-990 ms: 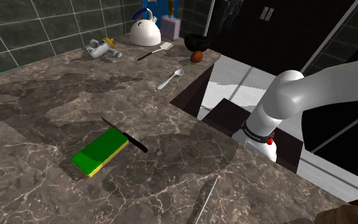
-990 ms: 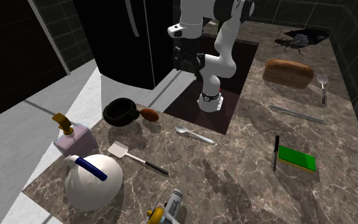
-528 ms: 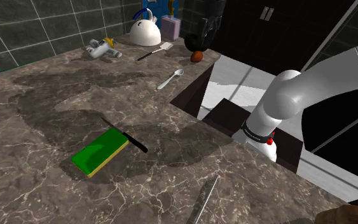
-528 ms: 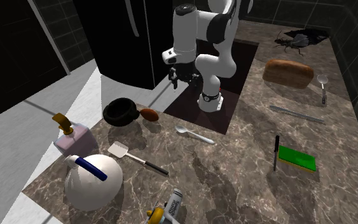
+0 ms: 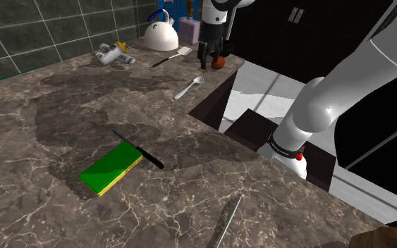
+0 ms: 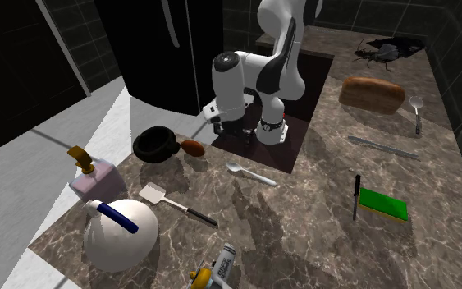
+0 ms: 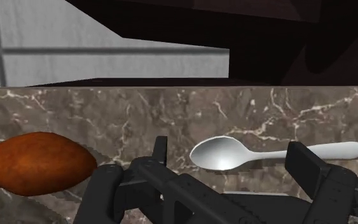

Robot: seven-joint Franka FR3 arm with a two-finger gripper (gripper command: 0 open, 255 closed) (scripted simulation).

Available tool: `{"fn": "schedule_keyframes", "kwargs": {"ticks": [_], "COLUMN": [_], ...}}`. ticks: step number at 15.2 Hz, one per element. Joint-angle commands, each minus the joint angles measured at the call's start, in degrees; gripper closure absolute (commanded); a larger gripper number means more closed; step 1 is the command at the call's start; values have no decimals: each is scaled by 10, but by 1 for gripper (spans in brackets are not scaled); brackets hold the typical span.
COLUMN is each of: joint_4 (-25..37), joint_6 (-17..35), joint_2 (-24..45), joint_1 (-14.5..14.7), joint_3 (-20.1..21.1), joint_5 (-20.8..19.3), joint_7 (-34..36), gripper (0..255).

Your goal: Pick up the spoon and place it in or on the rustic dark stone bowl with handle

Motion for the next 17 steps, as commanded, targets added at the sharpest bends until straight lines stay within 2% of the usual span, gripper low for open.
{"fn": "schedule_keyframes", "kwargs": {"ticks": [1,2,10,17], "joint_4": [13,20,-22,-22], "joint_6": [20,29,91,91], "joint_2": [48,71,93,93], "joint_1": [4,6,7,7], "joint_3": [2,3,4,4], "joint_5": [6,9,11,11], "joint_7": [0,0,-1,-1], "gripper": [0,0,0,0]}}
